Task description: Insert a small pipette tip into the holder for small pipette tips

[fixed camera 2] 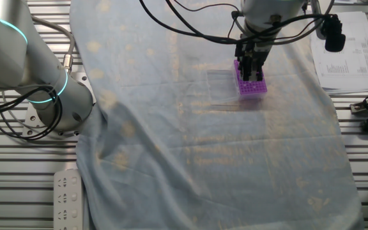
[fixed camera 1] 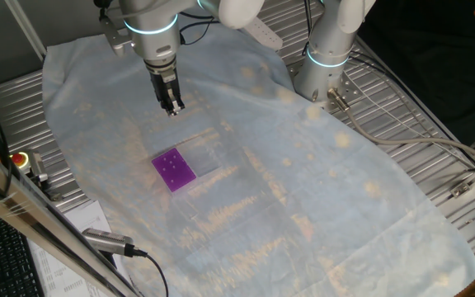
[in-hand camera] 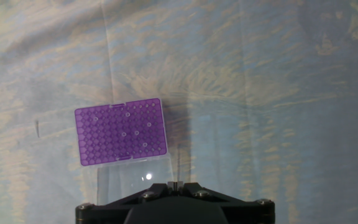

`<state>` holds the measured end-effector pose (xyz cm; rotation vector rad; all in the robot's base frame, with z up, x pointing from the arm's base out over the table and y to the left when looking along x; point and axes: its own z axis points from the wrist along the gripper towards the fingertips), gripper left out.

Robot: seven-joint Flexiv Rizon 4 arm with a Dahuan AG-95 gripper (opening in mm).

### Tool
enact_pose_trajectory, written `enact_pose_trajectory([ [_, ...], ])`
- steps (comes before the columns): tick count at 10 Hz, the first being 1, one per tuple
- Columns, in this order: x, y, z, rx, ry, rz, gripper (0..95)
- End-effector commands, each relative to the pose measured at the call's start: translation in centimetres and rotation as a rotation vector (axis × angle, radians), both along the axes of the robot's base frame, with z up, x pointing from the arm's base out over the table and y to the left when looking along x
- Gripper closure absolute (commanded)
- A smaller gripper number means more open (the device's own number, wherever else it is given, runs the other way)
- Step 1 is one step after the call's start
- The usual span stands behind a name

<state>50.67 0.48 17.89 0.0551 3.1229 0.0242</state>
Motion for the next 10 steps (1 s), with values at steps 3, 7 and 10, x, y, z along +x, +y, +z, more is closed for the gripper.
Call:
enact_pose_trajectory([
  [3, -0.06, 0.05, 0.03, 0.005, -0.001, 0.026, 95.0],
  [7, -0.05, 0.06, 0.03, 0.004, -0.003, 0.071, 95.0],
  [10, -0.05, 0.06, 0.03, 0.011, 0.008, 0.099, 95.0],
])
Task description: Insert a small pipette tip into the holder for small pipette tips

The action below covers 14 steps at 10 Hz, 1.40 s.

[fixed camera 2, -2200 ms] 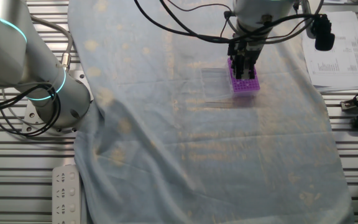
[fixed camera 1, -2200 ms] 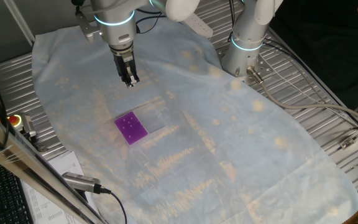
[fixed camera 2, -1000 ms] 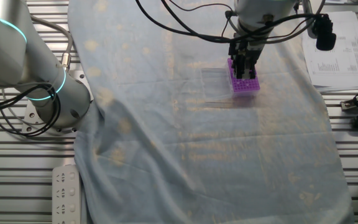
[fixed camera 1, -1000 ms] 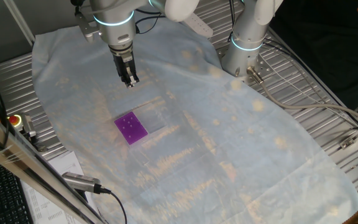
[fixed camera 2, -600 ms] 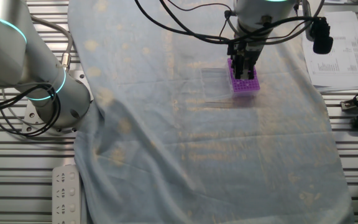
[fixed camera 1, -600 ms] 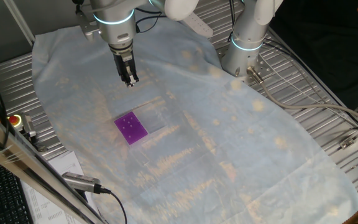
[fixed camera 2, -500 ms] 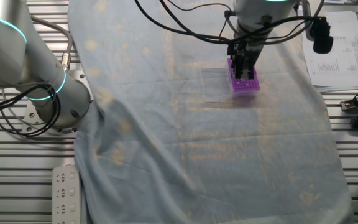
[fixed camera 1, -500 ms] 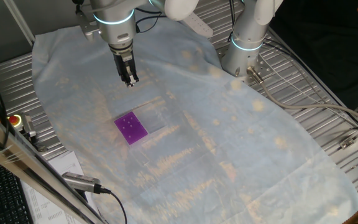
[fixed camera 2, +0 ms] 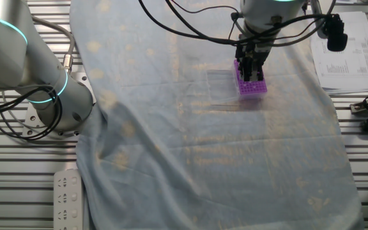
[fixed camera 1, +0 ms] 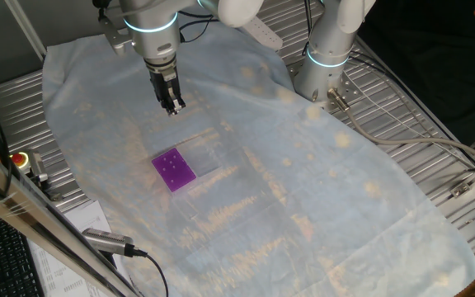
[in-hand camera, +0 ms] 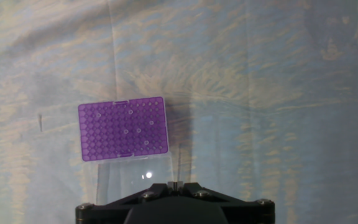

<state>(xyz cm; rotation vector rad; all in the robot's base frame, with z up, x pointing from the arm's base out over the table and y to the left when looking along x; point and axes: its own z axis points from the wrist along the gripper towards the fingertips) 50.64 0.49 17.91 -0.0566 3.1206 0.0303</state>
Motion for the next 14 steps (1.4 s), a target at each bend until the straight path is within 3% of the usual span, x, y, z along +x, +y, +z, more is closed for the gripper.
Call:
enact_pose_trajectory([
  [1, 0.00, 0.05, 0.01, 0.003, 0.016, 0.039, 95.0],
  [5, -0.01, 0.07, 0.04, 0.003, 0.026, 0.048, 95.0],
  [8, 0.04, 0.09, 0.07, 0.001, 0.051, 0.061, 95.0],
  [11, 0.04, 0.10, 0.08, -0.001, 0.102, 0.089, 95.0],
  [14, 0.21, 0.19, 0.20, -0.003, 0.105, 0.087, 95.0],
])
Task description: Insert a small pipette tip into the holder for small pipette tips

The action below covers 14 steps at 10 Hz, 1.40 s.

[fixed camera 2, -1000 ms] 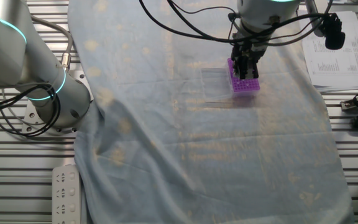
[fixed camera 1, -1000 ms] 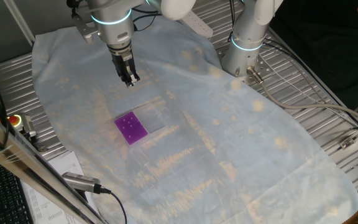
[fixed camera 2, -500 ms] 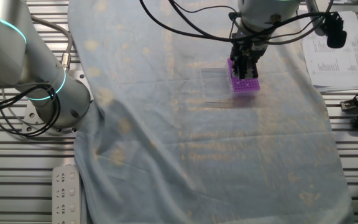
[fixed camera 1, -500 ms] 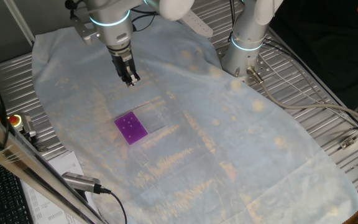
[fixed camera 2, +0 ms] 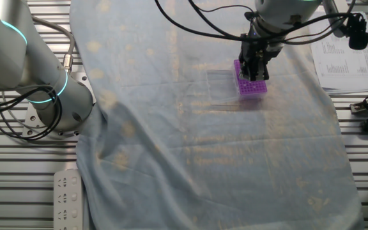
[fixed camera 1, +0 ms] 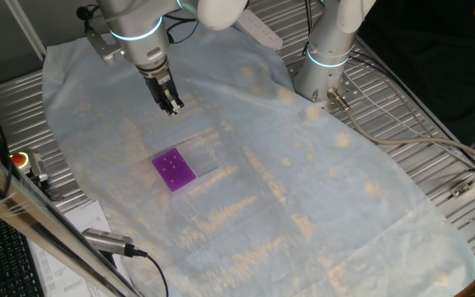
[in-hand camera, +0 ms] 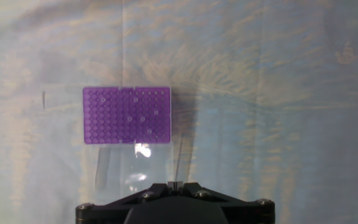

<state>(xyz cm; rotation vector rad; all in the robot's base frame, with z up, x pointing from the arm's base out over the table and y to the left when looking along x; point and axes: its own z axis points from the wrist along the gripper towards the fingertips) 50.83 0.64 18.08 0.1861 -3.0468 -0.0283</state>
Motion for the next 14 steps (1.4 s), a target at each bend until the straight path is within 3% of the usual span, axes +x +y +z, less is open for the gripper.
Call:
enact_pose_trajectory([
  [1, 0.1, 0.1, 0.1, 0.002, -0.003, 0.002, 95.0],
  [7, 0.7, 0.6, 0.3, -0.002, 0.016, 0.013, 95.0],
  [11, 1.0, 1.7, -0.3, -0.008, 0.021, 0.014, 95.0],
  [14, 1.4, 2.7, -0.6, -0.010, 0.045, 0.014, 95.0],
])
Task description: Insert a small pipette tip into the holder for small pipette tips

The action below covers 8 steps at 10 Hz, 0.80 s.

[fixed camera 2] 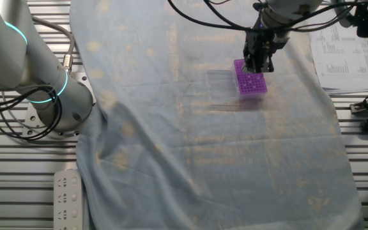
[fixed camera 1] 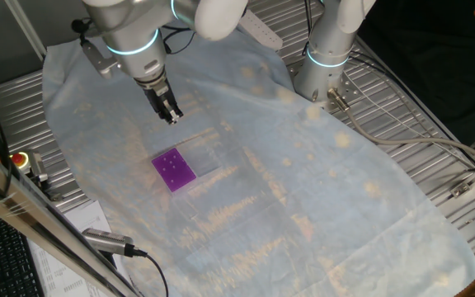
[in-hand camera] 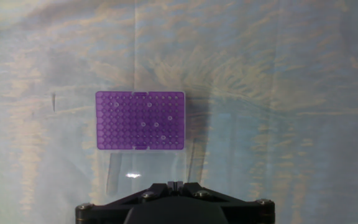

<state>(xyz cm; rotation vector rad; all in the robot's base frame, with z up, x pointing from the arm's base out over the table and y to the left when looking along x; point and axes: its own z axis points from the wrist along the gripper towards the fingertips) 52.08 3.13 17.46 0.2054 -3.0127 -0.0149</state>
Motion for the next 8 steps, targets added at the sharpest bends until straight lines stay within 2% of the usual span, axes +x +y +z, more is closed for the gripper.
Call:
enact_pose_trajectory([
  [1, 0.2, 0.3, 0.0, -0.001, 0.021, -0.001, 95.0],
  [3, 0.8, 0.9, 0.0, -0.002, 0.041, 0.000, 95.0],
  [6, 1.6, 2.3, -0.5, -0.004, 0.050, 0.007, 95.0],
  [8, 2.6, 4.0, -1.1, -0.020, 0.059, 0.008, 95.0],
])
